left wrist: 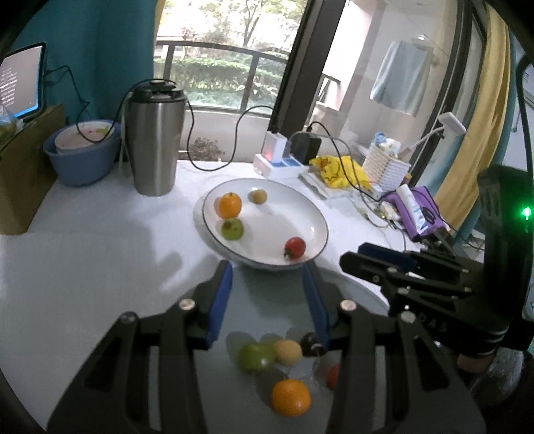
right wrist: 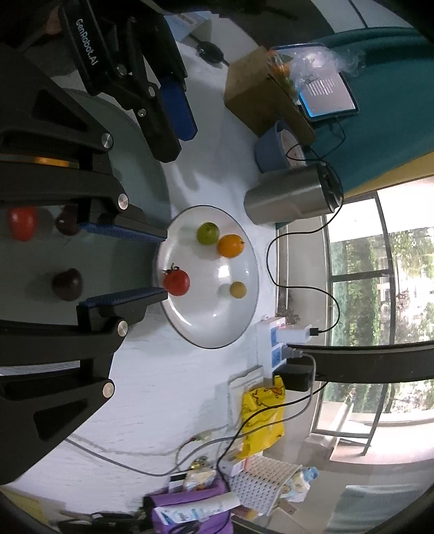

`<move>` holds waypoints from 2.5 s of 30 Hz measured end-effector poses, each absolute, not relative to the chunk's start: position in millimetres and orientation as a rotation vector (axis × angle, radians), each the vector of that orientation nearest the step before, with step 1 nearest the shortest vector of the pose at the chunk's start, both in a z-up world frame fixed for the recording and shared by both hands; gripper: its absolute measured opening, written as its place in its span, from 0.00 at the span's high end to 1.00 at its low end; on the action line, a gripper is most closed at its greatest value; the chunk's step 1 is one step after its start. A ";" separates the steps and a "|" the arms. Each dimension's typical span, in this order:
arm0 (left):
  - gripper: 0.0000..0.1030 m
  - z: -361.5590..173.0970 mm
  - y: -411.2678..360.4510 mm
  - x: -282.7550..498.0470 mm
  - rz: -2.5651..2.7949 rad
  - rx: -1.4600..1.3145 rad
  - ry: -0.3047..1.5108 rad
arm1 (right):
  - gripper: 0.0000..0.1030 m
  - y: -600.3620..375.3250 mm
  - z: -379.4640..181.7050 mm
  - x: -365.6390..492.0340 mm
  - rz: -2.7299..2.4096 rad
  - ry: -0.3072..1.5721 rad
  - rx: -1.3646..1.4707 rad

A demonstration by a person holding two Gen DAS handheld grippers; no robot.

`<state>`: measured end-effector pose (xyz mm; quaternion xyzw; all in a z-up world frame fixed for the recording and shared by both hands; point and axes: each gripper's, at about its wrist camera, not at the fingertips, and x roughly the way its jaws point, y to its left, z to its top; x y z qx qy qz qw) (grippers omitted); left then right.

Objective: Organize fruits
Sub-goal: 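Move both grippers back to the fruit on the grey tray, then grasp another orange with the left gripper while the right gripper grasps another red tomato, then lift the orange and tomato and carry both toward the white bowl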

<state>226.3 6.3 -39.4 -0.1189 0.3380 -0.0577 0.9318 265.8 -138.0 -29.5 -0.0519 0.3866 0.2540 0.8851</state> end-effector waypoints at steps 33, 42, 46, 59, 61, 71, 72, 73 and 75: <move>0.55 -90.1 -13.1 156.0 -0.112 -0.248 0.776 | 0.59 -150.7 -70.3 183.4 0.594 0.881 -0.084; 0.55 -97.7 -15.3 155.4 -0.109 -0.248 0.803 | 0.59 -147.4 -89.4 186.2 0.603 0.934 -0.066; 0.55 -98.2 -19.2 158.1 -0.116 -0.240 0.809 | 0.59 -151.3 -95.0 189.6 0.613 0.953 -0.056; 0.56 -110.4 -36.6 171.1 -0.141 -0.173 0.852 | 0.65 -169.3 -88.2 191.4 0.627 0.920 -0.029; 0.58 -110.6 -38.9 171.6 -0.137 -0.156 0.851 | 0.65 -172.7 -85.7 192.9 0.627 0.912 -0.020; 0.67 -103.3 -40.1 167.4 -0.161 -0.144 0.833 | 0.65 -184.4 -74.0 200.6 0.597 0.882 -0.018; 0.67 -100.9 -39.6 166.8 -0.163 -0.144 0.827 | 0.65 -185.0 -72.9 201.9 0.594 0.881 -0.017; 0.67 -99.2 -39.4 166.6 -0.164 -0.144 0.823 | 0.65 -185.7 -71.5 203.3 0.592 0.879 -0.013; 0.67 -95.6 -37.4 166.3 -0.164 -0.146 0.814 | 0.65 -185.1 -68.2 204.6 0.588 0.872 -0.014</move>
